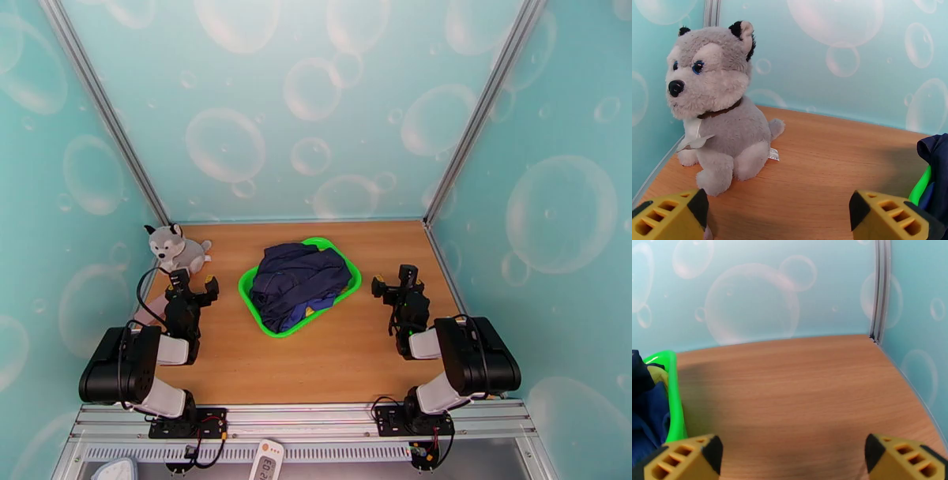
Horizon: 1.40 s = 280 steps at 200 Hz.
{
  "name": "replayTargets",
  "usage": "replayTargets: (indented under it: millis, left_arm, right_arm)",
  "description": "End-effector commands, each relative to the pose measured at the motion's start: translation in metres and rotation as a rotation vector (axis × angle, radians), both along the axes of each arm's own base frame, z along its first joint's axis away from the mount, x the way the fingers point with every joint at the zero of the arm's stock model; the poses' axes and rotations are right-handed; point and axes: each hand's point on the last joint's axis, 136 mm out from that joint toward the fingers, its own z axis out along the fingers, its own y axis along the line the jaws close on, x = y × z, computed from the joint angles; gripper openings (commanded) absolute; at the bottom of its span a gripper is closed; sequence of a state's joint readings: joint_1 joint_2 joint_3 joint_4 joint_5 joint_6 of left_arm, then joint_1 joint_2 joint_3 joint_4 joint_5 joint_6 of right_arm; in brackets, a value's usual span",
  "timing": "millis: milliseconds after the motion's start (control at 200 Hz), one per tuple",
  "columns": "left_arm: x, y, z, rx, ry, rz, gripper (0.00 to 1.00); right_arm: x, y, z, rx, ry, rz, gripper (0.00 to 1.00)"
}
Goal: Fold and stack the trousers
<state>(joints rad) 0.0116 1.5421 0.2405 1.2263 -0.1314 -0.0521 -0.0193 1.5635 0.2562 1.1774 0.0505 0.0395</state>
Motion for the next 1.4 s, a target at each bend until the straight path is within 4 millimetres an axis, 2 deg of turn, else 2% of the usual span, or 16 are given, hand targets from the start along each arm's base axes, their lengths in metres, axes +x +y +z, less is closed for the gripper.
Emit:
replayTargets:
  millis: [0,1185,1245,1310,1355,1395]
  left_arm:
    - [0.002,-0.001,0.001,-0.002,-0.003,0.006,0.99]
    - [0.001,0.002,0.001,-0.004,-0.005,0.023,0.99]
    - [-0.006,0.012,0.010,-0.015,-0.036,0.098,0.99]
    - [-0.018,0.021,0.034,-0.017,-0.074,0.187,0.99]
    - [-0.024,0.024,0.057,-0.043,-0.100,0.244,0.99]
    - [-0.023,0.021,0.077,-0.094,-0.111,0.226,0.99]
  right_arm:
    - [0.003,-0.004,0.005,0.001,-0.012,-0.016,0.99]
    - [-0.001,-0.004,0.010,-0.015,-0.032,-0.045,0.99]
    - [-0.008,-0.010,0.020,-0.005,-0.064,-0.082,0.99]
    - [-0.030,-0.019,0.038,0.000,-0.142,-0.162,0.99]
    - [-0.047,-0.014,0.057,-0.019,-0.200,-0.190,0.99]
    - [-0.053,-0.005,0.069,-0.025,-0.197,-0.197,0.99]
